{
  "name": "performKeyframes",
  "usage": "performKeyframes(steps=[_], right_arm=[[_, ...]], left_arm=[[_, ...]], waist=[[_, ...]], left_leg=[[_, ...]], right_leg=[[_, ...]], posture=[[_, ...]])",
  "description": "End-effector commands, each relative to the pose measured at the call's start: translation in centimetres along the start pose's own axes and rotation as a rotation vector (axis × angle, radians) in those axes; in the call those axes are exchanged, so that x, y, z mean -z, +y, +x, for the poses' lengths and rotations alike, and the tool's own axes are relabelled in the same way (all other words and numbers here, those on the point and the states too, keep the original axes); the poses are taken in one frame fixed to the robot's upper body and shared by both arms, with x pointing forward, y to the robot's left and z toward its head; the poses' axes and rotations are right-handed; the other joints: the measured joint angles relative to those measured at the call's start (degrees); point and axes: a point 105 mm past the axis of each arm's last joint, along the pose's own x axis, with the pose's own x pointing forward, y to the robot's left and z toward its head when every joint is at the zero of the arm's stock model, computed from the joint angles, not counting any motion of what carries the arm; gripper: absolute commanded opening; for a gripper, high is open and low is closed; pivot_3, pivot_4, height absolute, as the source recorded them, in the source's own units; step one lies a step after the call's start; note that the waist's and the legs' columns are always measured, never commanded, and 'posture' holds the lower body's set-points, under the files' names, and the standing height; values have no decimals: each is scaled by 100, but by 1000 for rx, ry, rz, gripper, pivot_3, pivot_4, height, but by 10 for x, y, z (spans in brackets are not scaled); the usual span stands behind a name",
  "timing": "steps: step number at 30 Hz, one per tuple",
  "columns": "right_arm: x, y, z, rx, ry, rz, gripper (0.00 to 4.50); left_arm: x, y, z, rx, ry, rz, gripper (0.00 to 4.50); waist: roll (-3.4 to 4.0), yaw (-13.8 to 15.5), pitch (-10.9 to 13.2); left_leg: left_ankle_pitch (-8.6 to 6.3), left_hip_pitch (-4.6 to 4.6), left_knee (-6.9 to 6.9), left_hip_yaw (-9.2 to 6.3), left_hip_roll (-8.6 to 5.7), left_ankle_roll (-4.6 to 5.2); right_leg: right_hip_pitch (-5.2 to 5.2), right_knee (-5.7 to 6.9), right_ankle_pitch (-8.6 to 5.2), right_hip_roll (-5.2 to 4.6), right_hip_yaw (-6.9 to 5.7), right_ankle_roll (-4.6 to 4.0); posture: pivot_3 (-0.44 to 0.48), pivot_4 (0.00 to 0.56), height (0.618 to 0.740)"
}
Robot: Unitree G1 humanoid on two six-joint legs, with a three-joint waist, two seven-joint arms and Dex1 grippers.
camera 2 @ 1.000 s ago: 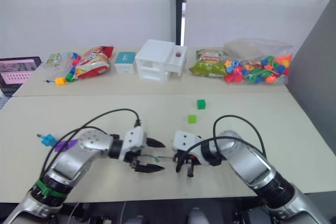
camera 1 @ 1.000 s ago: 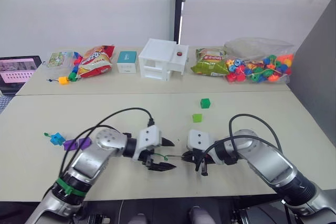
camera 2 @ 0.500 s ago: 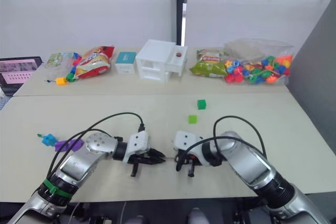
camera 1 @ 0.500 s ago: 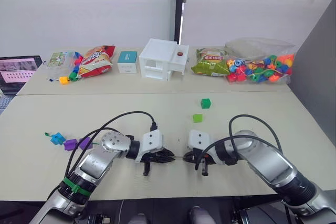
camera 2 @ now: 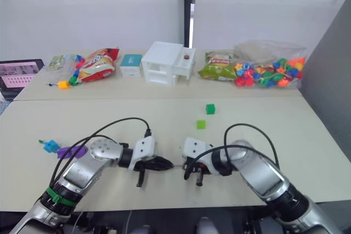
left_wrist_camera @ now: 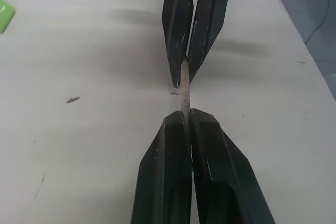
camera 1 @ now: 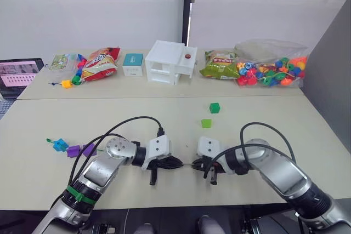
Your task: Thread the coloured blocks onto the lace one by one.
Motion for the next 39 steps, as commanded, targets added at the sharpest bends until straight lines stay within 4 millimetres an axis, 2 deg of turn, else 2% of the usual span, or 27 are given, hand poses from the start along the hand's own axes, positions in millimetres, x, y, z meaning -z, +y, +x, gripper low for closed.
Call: performKeyframes(steps=[1, 5, 10, 15, 18, 21, 23, 27, 30, 33, 37, 39], right_arm=[[-17, -9, -16, 115, -119, 73, 1321], [-14, -22, -38, 339, -259, 299, 2694], [-9, -48, -38, 643, -340, 454, 4394], [-2, -77, -30, 924, -373, 569, 4459], [-1, -90, -24, 1026, -387, 587, 4459], [-3, -100, -13, 1063, -407, 608, 4459], [-3, -112, 1, 1080, -402, 629, 4459], [10, -120, 21, 1098, -342, 687, 4459], [14, -122, 25, 1116, -357, 730, 3638], [10, -121, 28, 1093, -368, 710, 2511], [3, -115, 30, 1047, -403, 709, 1221], [-5, -103, 26, 1009, -428, 697, 1197]], left_arm=[[-9, 1, -11, -21, -28, 26, 0], [-3, 2, -21, -48, 0, 11, 0], [-2, 0, -28, -68, 8, -10, 0], [-2, 1, -33, -84, 15, -22, 0], [-2, 1, -34, -87, 20, -23, 0], [-1, 0, -35, -92, 23, -24, 0], [-1, 0, -36, -101, 23, -24, 0], [-1, 0, -38, -110, 26, -25, 0], [0, -1, -38, -113, 27, -27, 0], [0, 0, -39, -120, 28, -27, 0], [0, 0, -39, -123, 30, -27, 0], [0, -1, -39, -121, 31, -26, 0]], waist=[[0, 5, 0], [1, 29, -1], [2, -4, -1], [4, -23, -2], [5, -23, -2], [5, -27, -2], [6, -40, -2], [7, -75, -2], [7, -126, -3], [7, -149, -3], [8, -173, -4], [8, -169, -4]], left_leg=[[0, 0, 0, 0, -1, 0], [0, -2, -3, -5, 0, 0], [0, 4, -3, -3, 0, -1], [2, 5, -7, -2, 0, -3], [3, 7, -10, -1, 1, -5], [3, 6, -11, 0, 0, -5], [3, 7, -12, 0, 0, -5], [3, 11, -22, 0, 2, -6], [3, 12, -22, -1, 1, -6], [3, 16, -21, 0, 1, -6], [3, 19, -23, -1, 3, -6], [3, 19, -26, -2, 4, -5]], right_leg=[[0, 0, 0, -1, 0, 0], [-2, 2, 0, 0, 0, 0], [-1, 6, 0, 0, 0, 1], [-5, 7, 1, 1, 1, 0], [-6, 8, 1, 0, 2, 0], [-6, 7, 1, 0, 3, 0], [-6, 6, 1, 0, 3, -1], [-8, 7, 1, 2, 4, -2], [-4, 6, 1, -1, 4, -1], [-1, 7, 2, -1, 5, -1], [-2, 10, 1, 3, 5, -1], [-4, 9, 1, 3, 6, -1]], posture=[[0, 150, 740], [0, 150, 740], [0, 150, 740], [0, 150, 740], [0, 150, 740], [0, 150, 740], [0, 150, 740], [0, 150, 740], [0, 150, 740], [0, 150, 740], [0, 150, 740], [0, 150, 740]])
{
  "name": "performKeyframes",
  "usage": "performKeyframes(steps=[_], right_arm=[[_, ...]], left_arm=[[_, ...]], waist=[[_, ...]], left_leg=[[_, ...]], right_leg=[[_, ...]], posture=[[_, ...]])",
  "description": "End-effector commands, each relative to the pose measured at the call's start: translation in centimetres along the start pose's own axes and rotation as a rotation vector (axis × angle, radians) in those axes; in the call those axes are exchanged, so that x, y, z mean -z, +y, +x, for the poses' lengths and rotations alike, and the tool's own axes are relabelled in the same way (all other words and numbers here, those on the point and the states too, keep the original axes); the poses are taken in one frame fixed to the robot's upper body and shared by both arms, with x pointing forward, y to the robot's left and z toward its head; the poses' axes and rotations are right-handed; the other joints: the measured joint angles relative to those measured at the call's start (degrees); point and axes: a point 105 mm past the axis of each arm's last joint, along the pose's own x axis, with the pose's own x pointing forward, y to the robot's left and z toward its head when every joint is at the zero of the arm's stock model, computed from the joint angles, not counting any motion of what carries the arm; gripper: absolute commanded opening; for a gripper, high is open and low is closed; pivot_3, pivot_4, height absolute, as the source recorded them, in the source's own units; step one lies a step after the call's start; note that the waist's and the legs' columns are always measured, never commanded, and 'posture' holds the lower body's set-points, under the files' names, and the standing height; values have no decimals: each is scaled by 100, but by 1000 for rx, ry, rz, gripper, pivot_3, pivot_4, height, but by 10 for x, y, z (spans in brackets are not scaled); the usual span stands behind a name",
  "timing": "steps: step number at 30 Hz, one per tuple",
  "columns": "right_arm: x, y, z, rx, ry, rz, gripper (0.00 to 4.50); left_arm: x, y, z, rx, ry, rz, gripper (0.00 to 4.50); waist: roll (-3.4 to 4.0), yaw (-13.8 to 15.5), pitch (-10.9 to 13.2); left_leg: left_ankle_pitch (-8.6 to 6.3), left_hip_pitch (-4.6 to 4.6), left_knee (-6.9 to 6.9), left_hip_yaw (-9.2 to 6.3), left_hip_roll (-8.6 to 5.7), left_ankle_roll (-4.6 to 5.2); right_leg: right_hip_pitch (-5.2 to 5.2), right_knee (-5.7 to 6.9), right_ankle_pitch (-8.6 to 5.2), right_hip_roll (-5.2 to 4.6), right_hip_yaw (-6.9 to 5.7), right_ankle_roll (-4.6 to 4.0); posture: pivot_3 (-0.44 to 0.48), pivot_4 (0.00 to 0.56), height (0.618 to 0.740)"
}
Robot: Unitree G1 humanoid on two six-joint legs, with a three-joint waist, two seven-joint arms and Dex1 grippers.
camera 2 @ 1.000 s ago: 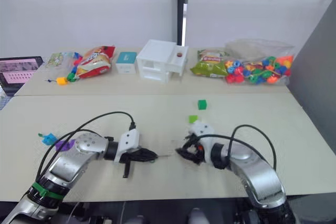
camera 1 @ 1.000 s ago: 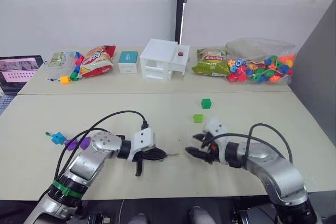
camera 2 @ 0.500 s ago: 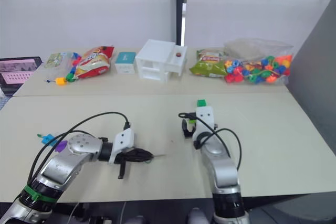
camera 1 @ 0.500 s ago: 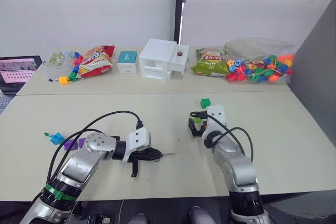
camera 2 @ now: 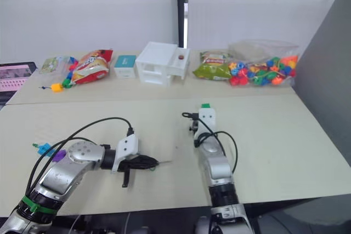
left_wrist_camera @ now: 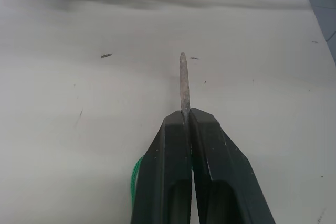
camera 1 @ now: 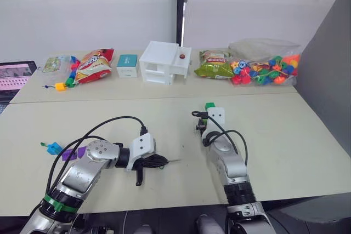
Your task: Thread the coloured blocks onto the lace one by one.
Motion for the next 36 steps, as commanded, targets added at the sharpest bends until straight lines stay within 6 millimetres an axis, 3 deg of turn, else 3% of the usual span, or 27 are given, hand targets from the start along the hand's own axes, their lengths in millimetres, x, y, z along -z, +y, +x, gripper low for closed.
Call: performKeyframes(steps=[1, 6, 9, 14, 17, 19, 23, 25, 28, 32, 36], right_arm=[[-4, 17, -24, -95, -5, 8, 1197], [3, 25, -83, -201, 60, -37, 1197], [15, 30, -108, -257, 142, -79, 1197], [50, 31, -114, -257, 318, -67, 1197], [58, 36, -115, -262, 333, -26, 1197], [47, 32, -113, -242, 280, -34, 2262], [15, 21, -114, -258, 160, -56, 3600], [-4, 21, -118, -346, 115, -93, 4345], [-27, 20, -123, -483, 83, -150, 4450], [-44, 22, -133, -802, 135, -229, 4450], [-41, 14, -140, -1062, 250, -382, 4450]], left_arm=[[-9, 0, -4, -9, -21, 34, 0], [-10, 1, -3, -3, -20, 38, 0], [-11, 2, -2, 3, -22, 43, 0], [-13, 1, 1, 21, -25, 53, 0], [-13, 0, 1, 28, -23, 54, 0], [-13, 0, -1, 26, -22, 54, 0], [-11, 0, -4, 21, -16, 48, 0], [-10, 0, -4, 18, -16, 45, 0], [-11, 0, -3, 13, -18, 44, 0], [-13, 0, -3, 11, -27, 43, 0], [-15, 1, -1, 19, -39, 38, 0]], waist=[[1, 7, -1], [2, 35, 0], [2, 53, 0], [-1, 47, -2], [-9, 30, -9], [-10, 22, -10], [-9, 37, -9], [-7, 64, -7], [-6, 85, -6], [-5, 106, -5], [-5, 150, -3]], left_leg=[[0, 0, -4, -1, 0, 0], [-1, -12, -5, -1, -2, 1], [-1, -12, 4, 0, -3, 1], [-1, 6, 2, -1, 1, 1], [-1, 10, 2, -1, 1, 1], [-1, 10, 1, -2, 3, 1], [0, 7, 2, -2, 1, 1], [0, 5, 3, -2, -1, 1], [0, 1, 6, -1, -3, 1], [-1, 2, 4, -2, -2, 2], [-3, 2, 6, 2, -2, 6]], right_leg=[[-1, -1, 0, 0, 0, 0], [-6, -7, 0, -3, -2, 1], [-2, -10, 0, -4, -1, 1], [13, -9, -2, 3, -1, 1], [15, -8, -2, 3, -2, 1], [14, -7, -2, 4, -2, 1], [13, -8, -2, 2, -2, 1], [14, -8, -1, -1, -2, 1], [13, -11, -1, -3, -2, 1], [14, -13, -1, 1, -3, 1], [20, -20, -2, 0, -3, 1]], posture=[[0, 150, 740], [0, 150, 740], [0, 150, 740], [0, 150, 740], [0, 150, 740], [0, 150, 740], [0, 150, 740], [0, 150, 740], [0, 150, 740], [0, 150, 740], [0, 150, 740]])
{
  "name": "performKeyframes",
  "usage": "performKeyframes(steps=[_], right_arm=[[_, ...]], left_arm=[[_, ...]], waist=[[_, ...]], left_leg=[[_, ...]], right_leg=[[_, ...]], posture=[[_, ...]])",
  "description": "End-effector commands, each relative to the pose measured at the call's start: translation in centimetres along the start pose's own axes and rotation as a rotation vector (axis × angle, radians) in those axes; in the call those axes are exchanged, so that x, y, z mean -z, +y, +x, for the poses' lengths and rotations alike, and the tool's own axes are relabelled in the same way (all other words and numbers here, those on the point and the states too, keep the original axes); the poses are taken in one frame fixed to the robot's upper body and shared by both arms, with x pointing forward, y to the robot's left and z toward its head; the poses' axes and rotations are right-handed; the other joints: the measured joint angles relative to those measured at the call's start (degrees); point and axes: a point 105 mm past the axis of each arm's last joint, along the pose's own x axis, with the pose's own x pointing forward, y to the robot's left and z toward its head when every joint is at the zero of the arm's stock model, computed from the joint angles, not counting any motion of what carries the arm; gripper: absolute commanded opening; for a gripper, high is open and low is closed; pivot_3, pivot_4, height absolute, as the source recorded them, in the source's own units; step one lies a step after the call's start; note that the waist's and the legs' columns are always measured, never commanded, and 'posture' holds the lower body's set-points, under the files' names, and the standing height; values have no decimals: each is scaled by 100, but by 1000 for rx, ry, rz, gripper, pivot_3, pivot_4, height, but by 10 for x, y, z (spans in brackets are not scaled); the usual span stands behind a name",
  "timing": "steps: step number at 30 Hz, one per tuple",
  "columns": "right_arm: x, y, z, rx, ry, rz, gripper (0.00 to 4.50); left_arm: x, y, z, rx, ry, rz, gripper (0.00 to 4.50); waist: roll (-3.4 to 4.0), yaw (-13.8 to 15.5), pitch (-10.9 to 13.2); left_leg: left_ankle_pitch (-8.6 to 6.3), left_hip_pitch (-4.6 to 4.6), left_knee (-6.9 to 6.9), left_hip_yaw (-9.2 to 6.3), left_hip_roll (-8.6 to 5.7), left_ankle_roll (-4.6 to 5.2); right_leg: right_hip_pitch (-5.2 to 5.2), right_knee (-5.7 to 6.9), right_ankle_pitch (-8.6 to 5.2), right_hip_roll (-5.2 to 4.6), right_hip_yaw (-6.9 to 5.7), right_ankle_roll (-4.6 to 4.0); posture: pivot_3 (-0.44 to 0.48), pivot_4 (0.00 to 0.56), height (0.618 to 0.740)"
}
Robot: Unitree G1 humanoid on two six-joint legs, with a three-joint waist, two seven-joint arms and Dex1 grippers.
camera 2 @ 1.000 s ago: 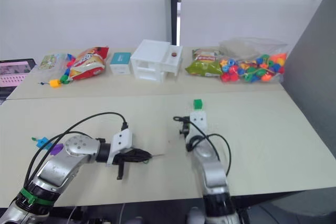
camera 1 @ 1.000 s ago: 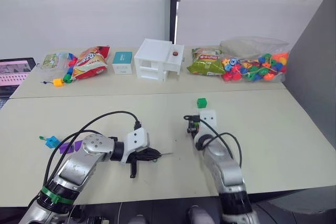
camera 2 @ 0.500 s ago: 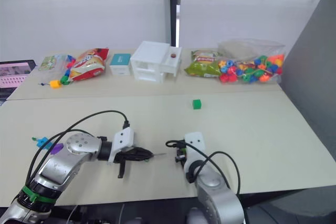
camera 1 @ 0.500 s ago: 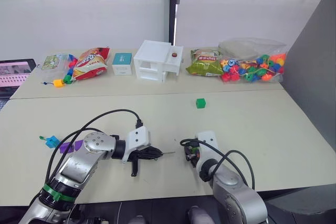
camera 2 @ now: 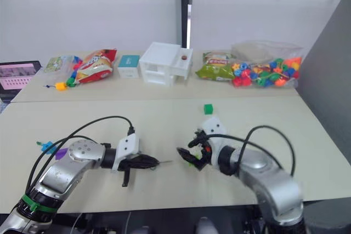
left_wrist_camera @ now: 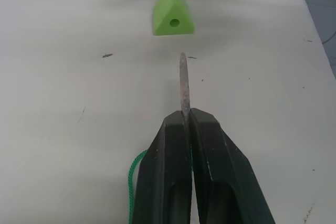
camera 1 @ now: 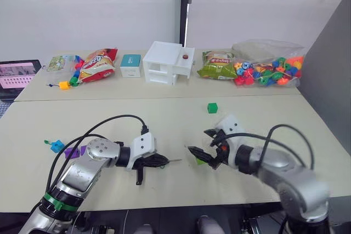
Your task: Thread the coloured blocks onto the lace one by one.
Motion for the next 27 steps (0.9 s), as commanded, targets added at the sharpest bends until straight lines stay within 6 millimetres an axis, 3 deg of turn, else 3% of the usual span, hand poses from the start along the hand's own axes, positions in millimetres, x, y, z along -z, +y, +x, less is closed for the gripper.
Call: performKeyframes(steps=[1, 4, 8, 17, 27], right_arm=[[3, 7, -3, -240, 56, -125, 4450], [23, -16, 4, -328, 211, -427, 4450], [32, -29, 14, -425, 254, -581, 4450], [42, -44, 32, -475, 304, -638, 4450], [55, -48, 34, -465, 340, -597, 1328]], left_arm=[[-12, 0, -2, 4, -37, 28, 0], [-14, -5, -2, 23, -35, 28, 0], [-15, -9, -1, 38, -29, 22, 0], [-19, -15, 0, 32, -34, 12, 0], [-23, -11, 4, 6, -23, 20, 0]], waist=[[-1, 11, 1], [-2, 3, 2], [-5, -2, 3], [-5, 24, 4], [-6, 11, 3]], left_leg=[[0, 0, -1, 0, 0, 1], [-1, 0, 4, 9, 0, 2], [-1, -2, 3, 12, 3, 1], [0, -9, 8, 7, 1, 0], [0, 2, 11, 7, 2, -1]], right_leg=[[2, -3, 0, 1, -1, 0], [3, -8, -1, -2, -1, 3], [-4, -2, -2, 0, 1, 3], [-9, 0, 0, -4, 1, 2], [-1, 7, 1, -2, 1, 0]], posture=[[0, 150, 740], [0, 150, 740], [0, 150, 740], [0, 150, 740], [0, 150, 740]])
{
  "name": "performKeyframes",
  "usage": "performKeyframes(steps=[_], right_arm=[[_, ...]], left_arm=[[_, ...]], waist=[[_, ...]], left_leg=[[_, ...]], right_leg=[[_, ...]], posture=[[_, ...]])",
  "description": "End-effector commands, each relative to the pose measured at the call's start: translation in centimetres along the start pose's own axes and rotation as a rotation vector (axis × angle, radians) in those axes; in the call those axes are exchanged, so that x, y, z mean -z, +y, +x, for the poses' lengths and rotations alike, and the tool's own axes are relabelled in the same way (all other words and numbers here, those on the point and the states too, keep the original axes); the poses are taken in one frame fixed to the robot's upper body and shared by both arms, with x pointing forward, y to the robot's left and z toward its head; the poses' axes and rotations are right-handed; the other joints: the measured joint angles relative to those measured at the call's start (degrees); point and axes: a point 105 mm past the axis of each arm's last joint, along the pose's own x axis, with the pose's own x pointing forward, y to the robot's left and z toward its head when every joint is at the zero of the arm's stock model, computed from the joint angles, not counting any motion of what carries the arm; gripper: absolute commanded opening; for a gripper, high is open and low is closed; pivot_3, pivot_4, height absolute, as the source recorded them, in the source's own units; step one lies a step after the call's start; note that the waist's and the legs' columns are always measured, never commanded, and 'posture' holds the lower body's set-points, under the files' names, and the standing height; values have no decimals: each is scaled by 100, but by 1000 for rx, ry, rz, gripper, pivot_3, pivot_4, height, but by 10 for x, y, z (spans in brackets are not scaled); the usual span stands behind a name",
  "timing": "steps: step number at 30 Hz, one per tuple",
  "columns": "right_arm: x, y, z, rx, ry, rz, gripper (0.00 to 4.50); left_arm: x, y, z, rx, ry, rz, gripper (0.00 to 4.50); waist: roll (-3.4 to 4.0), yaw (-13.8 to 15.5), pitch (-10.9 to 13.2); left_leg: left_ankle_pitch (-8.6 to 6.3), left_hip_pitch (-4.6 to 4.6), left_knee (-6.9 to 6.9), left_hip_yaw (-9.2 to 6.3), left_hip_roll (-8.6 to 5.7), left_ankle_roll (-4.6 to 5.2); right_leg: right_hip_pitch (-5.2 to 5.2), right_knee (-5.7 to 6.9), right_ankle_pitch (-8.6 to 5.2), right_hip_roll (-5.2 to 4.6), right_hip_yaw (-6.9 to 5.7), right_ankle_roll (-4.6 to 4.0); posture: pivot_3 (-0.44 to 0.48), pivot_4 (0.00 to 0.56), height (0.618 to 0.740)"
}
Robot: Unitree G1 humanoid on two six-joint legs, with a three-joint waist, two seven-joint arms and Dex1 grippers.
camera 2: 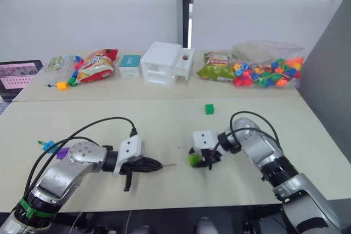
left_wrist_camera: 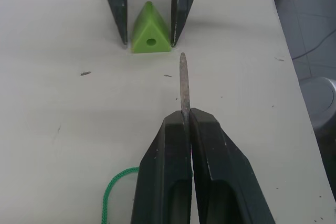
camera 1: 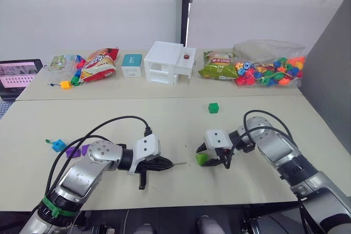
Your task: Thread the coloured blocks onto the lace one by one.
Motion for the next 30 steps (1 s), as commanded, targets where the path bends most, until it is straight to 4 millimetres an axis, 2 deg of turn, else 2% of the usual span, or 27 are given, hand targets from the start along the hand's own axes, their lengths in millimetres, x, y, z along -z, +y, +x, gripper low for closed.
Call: performKeyframes(steps=[1, 3, 12, 30], right_arm=[[10, 1, -1, 27, 31, 33, 1301], [7, 3, 1, 40, 17, 44, 1133], [-3, 17, 13, 99, 23, 94, 1133], [-14, 34, 20, 110, 28, 125, 1133]], left_arm=[[-13, 3, 3, -16, -16, 45, 0], [-16, 8, 7, -36, -1, 45, 0], [-14, 11, 17, -65, 69, 44, 0], [-19, 15, 32, -62, 66, 86, 0]], waist=[[-4, -2, -3], [-6, 6, -4], [-6, -16, -4], [-7, 1, -4]], left_leg=[[0, 3, 2, 0, 0, 0], [0, 8, 2, -2, 1, 0], [0, 6, 0, -5, 1, 0], [0, 5, 0, -4, 0, 0]], right_leg=[[4, 0, 0, 0, 0, 0], [11, -1, 0, 1, -1, 0], [4, 5, 0, 4, 0, 0], [6, 2, 0, 4, 0, 0]], posture=[[0, 150, 740], [0, 150, 740], [0, 150, 740], [0, 150, 740]])
